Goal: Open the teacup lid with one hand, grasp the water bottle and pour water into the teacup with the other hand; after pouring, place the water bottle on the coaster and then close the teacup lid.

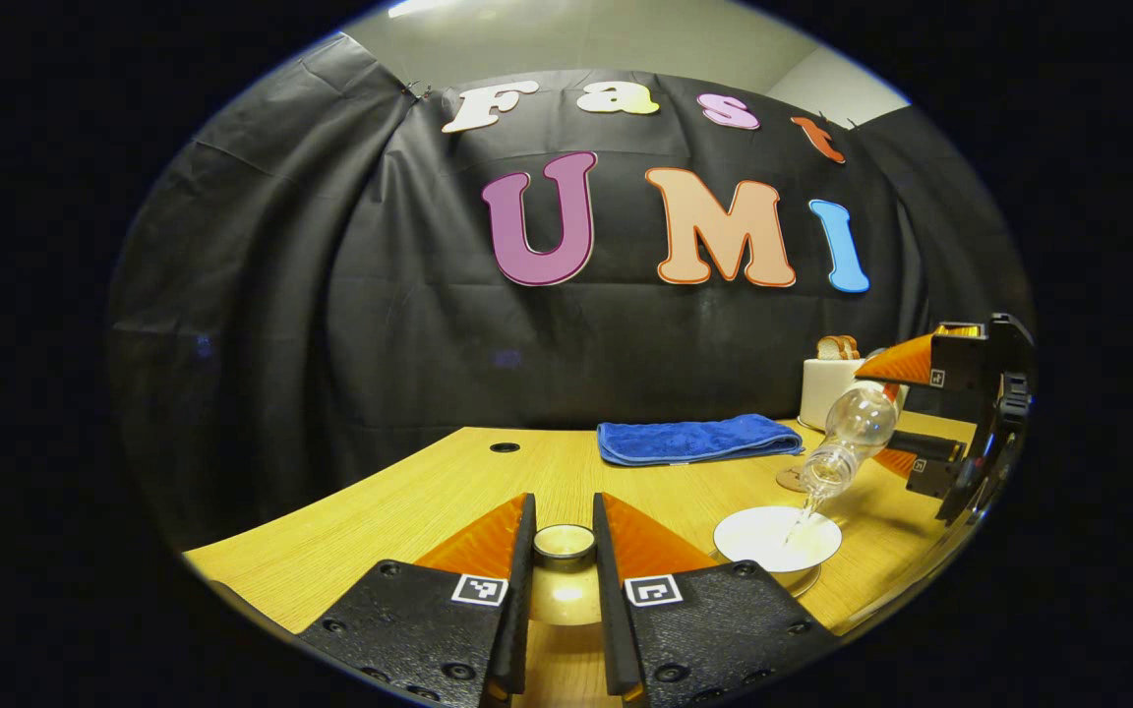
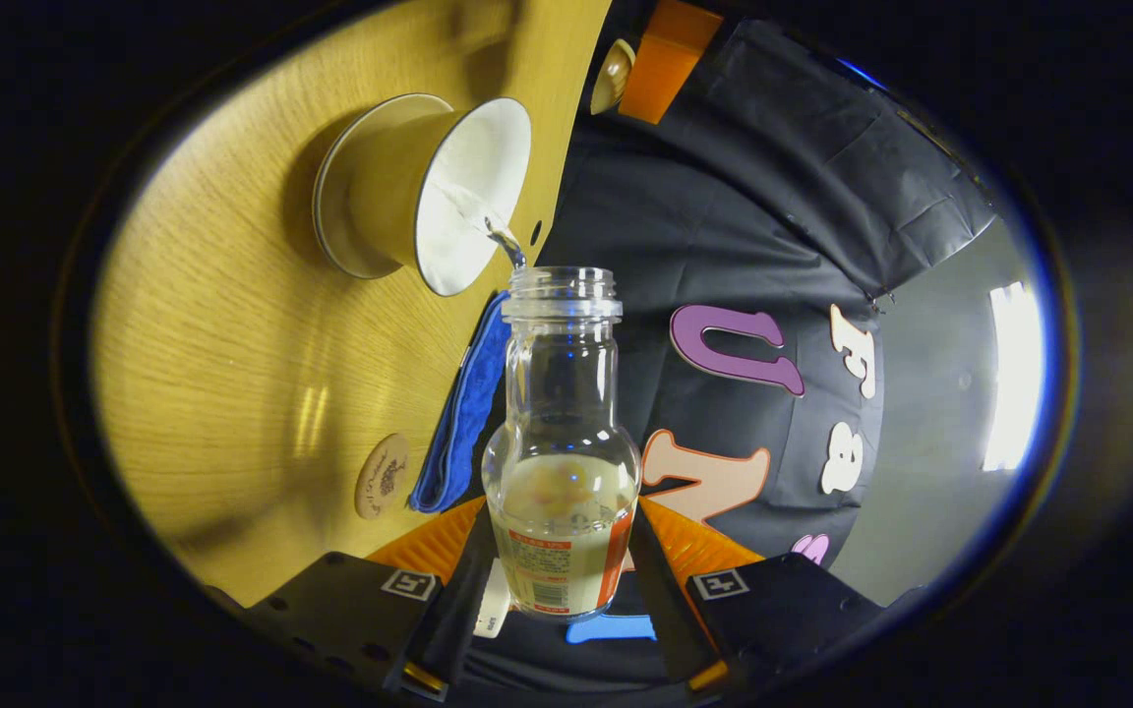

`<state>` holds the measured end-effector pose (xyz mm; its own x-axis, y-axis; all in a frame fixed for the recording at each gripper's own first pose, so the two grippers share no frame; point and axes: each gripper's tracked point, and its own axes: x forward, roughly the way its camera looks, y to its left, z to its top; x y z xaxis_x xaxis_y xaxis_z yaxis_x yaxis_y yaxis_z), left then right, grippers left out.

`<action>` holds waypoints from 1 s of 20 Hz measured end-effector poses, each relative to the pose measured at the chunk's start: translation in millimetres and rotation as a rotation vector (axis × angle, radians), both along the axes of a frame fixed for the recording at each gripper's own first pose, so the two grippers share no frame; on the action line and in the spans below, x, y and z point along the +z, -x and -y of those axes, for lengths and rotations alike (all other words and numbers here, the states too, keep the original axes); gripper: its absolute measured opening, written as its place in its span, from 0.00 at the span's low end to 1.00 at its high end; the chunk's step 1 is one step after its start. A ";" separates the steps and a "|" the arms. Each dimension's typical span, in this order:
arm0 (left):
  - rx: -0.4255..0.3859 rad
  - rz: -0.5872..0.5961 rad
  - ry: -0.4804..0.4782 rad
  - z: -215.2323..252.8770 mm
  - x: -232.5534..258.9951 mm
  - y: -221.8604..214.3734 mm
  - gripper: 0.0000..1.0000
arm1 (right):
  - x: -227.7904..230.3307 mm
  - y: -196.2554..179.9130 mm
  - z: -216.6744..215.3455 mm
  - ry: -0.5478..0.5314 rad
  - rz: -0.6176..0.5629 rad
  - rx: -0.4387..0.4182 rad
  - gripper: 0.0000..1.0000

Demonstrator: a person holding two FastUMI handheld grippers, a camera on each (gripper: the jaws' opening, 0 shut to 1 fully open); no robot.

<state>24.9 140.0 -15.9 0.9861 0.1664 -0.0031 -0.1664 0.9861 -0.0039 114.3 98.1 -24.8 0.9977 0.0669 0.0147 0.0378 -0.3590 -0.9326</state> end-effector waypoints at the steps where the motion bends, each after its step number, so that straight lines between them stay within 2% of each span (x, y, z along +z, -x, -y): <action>1: 0.000 0.000 0.000 0.5 0.1 -0.9 0.29 | 1.2 2.6 -2.2 0.019 0.016 0.007 0.78; 8: 0.000 0.000 0.000 -0.2 0.4 -0.3 0.29 | 7.6 6.9 -8.9 0.107 0.091 0.061 0.78; 15: 0.000 0.000 0.000 -0.4 -0.6 -0.7 0.29 | 10.2 2.8 -8.0 0.139 0.086 0.074 0.78; 18: -0.001 0.000 0.000 0.0 0.3 -0.7 0.29 | 9.1 2.3 -6.5 0.121 0.061 0.064 0.80; 19: -0.001 0.000 0.000 -0.4 -0.8 -0.9 0.29 | 6.3 3.5 -6.0 0.089 0.038 0.057 0.77; 20: 0.000 0.000 0.000 -0.5 -0.7 -1.1 0.29 | 4.0 4.3 -5.4 0.046 0.015 0.049 0.80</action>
